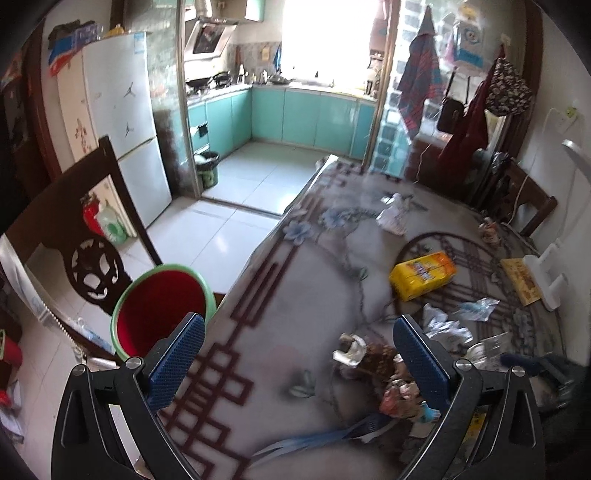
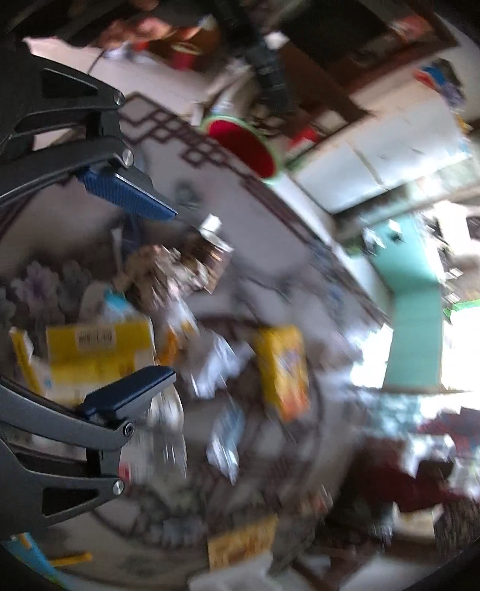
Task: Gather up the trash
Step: 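Grasp a brown wrapper with the left gripper while the right grasps crumpled paper, then carry the brown wrapper over the red bucket and open the left gripper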
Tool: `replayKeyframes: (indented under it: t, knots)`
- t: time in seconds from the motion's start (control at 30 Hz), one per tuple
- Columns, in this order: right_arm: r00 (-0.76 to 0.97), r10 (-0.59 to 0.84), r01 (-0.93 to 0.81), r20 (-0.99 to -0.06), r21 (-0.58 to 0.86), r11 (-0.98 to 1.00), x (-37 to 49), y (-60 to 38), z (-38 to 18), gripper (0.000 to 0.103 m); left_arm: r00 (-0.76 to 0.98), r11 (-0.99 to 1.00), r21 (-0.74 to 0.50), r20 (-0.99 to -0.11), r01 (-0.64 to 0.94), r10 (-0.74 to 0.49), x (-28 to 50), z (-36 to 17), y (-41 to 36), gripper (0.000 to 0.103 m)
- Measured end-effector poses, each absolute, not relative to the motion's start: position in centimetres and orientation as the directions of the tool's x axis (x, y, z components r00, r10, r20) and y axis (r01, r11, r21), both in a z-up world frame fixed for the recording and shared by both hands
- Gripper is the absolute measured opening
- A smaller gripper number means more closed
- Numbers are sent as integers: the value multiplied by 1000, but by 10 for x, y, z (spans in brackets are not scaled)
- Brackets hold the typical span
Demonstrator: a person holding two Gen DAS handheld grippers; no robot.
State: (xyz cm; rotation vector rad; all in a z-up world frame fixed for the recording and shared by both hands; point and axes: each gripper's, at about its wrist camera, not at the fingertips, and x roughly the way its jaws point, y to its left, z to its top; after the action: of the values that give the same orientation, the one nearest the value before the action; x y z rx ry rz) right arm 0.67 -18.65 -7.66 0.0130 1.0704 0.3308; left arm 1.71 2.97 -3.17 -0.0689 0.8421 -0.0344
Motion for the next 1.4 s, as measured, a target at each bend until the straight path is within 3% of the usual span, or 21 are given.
replayKeyframes:
  t: [0.1,0.27,0.4,0.57,0.9,0.93,0.97,1.1,1.17,1.4]
  knots:
    - [356,284,-284,-890,186,941,22,-167,-109,76,637,996,-84,-768,9,-71,26,-48,35,102]
    - [285,274,-230,-918,212,950,38,-169,-142,35,575,993,-109,-810,48,-117,42,-77,35,102]
    - [358,342,-180,-869,295,938,31,-197,-110,17,500,984,-156,-848,84,-177,57,-100,23,102]
    - [497,249,-77,-831,244,967,12,-250,-64,17,333,953,-299,-894,56,-300,84,-148,-7,102]
    - [532,167,-49,-830,167,985,-1,-245,-54,17,197,959,-270,-948,-82,-250,121,-211,-52,100]
    - [533,170,-50,-829,169,984,-1,-244,-53,17,225,962,-266,-943,-66,-245,121,-209,-56,88]
    - [534,172,-52,-828,171,984,0,-243,-52,17,242,962,-269,-937,-41,-252,122,-206,-60,60]
    - [536,177,-63,-825,170,983,-1,-232,-50,17,247,939,-343,-911,-10,-330,127,-203,-56,34]
    - [541,179,-72,-822,167,983,-1,-224,-46,17,274,932,-361,-895,15,-351,126,-190,-46,10]
    - [580,199,-121,-790,158,980,6,-184,-26,17,391,932,-360,-851,49,-349,116,-145,22,10]
